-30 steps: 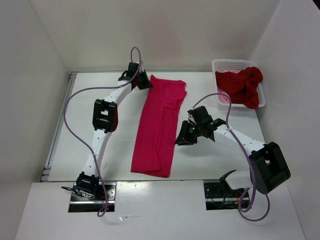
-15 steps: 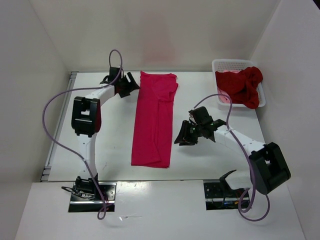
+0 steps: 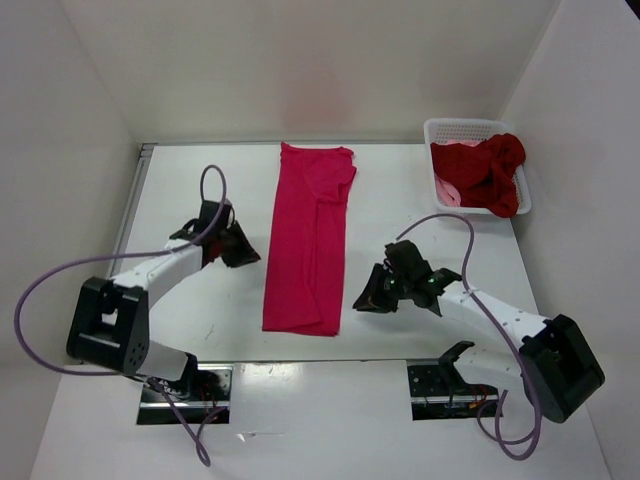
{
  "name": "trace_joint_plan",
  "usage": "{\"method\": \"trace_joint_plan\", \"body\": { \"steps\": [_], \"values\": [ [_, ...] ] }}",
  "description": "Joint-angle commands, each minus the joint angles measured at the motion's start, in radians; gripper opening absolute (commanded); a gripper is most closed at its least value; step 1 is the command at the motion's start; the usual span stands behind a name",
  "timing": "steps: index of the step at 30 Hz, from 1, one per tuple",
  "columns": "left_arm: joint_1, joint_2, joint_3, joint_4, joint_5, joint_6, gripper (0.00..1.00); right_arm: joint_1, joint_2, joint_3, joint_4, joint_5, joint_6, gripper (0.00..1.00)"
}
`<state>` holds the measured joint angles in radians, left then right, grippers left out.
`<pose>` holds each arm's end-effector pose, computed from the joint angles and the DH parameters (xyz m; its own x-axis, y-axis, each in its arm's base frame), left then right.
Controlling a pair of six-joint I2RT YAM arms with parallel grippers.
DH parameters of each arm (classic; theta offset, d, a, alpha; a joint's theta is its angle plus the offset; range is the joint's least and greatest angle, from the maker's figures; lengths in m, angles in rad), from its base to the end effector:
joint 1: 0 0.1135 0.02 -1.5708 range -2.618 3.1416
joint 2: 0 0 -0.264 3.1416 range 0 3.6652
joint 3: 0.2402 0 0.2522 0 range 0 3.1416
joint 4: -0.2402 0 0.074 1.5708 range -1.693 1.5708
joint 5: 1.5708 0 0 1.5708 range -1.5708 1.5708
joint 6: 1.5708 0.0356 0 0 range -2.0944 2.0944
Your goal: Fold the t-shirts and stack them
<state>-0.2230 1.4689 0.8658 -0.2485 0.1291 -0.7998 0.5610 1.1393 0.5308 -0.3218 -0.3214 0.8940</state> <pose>0.2925 -0.0710 0.2044 -0.7279 -0.5642 -0.3896 -0.3157 0.7802 -0.5400 0.1712 0.1209 0.1761 -0.9433 0.2808 -0.1768 0.1130 0.7728 0.6245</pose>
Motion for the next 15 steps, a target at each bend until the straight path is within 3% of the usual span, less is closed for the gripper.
{"method": "trace_joint_plan", "body": {
  "steps": [1, 3, 6, 11, 15],
  "values": [
    [0.004, -0.123, -0.138, -0.045, 0.128, -0.074, 0.19, 0.057, -0.049, -0.034, 0.076, 0.042, 0.068, 0.21],
    [-0.027, -0.188, -0.191, -0.077, 0.104, -0.110, 0.14, 0.083, -0.049, -0.043, 0.089, 0.042, 0.092, 0.21],
    [-0.027, -0.294, -0.296, -0.086, 0.090, -0.160, 0.15, 0.105, -0.058, -0.087, 0.157, 0.042, 0.146, 0.21],
    [-0.048, -0.357, -0.370, -0.141, 0.090, -0.184, 0.37, 0.140, -0.049, -0.137, 0.228, 0.053, 0.195, 0.37],
    [-0.084, -0.383, -0.462, -0.126, 0.104, -0.217, 0.53, 0.198, 0.011, -0.161, 0.282, 0.053, 0.233, 0.41]
  ]
}}
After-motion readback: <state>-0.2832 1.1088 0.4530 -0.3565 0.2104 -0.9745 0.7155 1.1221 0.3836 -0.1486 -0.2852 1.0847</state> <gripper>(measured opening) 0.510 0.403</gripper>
